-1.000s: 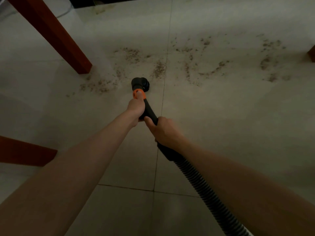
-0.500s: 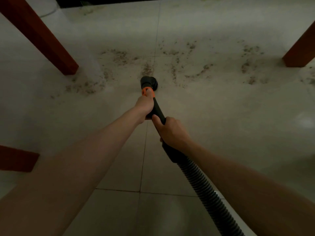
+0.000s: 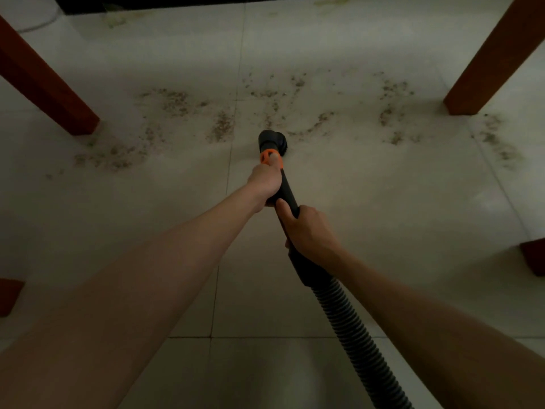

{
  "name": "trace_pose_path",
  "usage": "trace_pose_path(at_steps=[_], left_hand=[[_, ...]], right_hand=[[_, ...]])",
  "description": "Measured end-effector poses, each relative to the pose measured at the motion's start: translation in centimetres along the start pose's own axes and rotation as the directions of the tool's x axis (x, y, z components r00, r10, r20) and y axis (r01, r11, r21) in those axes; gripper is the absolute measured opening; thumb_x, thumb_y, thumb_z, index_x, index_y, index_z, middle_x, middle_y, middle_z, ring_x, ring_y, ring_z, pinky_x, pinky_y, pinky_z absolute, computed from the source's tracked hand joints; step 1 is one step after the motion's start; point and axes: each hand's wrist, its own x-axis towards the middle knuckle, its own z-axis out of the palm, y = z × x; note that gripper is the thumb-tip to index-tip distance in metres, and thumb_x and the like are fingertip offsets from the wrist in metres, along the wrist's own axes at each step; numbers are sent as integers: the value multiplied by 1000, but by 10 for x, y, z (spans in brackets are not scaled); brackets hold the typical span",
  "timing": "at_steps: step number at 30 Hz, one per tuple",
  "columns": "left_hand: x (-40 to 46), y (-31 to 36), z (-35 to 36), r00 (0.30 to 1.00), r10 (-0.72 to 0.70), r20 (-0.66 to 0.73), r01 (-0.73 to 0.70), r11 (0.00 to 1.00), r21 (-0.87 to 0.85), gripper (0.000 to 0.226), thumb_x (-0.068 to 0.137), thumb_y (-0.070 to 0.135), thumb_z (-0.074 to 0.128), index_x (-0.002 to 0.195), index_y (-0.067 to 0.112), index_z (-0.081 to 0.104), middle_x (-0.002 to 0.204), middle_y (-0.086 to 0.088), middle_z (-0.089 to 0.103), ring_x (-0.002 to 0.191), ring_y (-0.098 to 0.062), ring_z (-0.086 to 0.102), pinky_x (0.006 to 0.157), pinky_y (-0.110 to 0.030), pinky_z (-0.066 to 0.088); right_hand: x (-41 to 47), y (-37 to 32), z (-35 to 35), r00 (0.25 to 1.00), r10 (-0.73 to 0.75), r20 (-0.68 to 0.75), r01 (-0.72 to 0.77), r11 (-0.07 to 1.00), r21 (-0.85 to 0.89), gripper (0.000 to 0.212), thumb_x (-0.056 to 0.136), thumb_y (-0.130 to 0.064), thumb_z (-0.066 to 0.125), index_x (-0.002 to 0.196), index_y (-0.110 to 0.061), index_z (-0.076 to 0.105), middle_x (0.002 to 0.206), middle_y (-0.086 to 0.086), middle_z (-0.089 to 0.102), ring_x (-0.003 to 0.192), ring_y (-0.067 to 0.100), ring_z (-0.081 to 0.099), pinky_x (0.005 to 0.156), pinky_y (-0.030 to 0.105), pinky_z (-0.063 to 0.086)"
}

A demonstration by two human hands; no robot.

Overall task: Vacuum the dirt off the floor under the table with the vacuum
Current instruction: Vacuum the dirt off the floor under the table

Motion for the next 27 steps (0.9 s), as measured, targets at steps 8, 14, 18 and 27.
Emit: trace_pose_path(at_steps=[8, 14, 18, 27], left_hand=[[-8, 12, 35, 998, 27, 61, -28, 999, 17, 61, 100, 49, 18, 129, 2, 43, 113, -16, 57, 89, -26, 55, 69, -33, 47], [-14, 17, 53, 997, 40, 72, -43, 998, 45, 62, 99, 51, 19, 130, 2, 42, 114, -16, 57, 89, -27, 54, 69, -34, 47], [-14, 17, 48, 995, 45, 85, -50, 997, 56, 60, 99, 49, 20, 125, 2, 45, 103, -14, 56, 88, -27, 55, 63, -32, 47], [-4, -3, 3, 999, 25, 32, -26, 999, 32, 60, 98, 50, 21, 129, 2, 41, 101, -12, 55, 87, -26, 55, 51, -29, 43]], right_hand=[[-4, 24, -22, 997, 44, -57, -42, 999, 29, 50, 96, -54, 36, 78, -10, 52, 81, 16, 68, 71, 31, 67, 72, 44, 57], [-7, 36, -36, 993, 66, -95, -65, 998, 15, 50, 96, -52, 36, 77, -9, 53, 80, 16, 69, 71, 30, 67, 68, 37, 54], [-8, 31, -32, 995, 76, -67, -74, 996, 42, 49, 97, -51, 37, 75, -10, 51, 71, 11, 65, 60, 24, 63, 65, 36, 54], [-9, 3, -4, 1000, 25, 7, -25, 999, 39, 49, 99, -47, 35, 70, -10, 50, 61, 4, 60, 49, 14, 55, 47, 23, 42]])
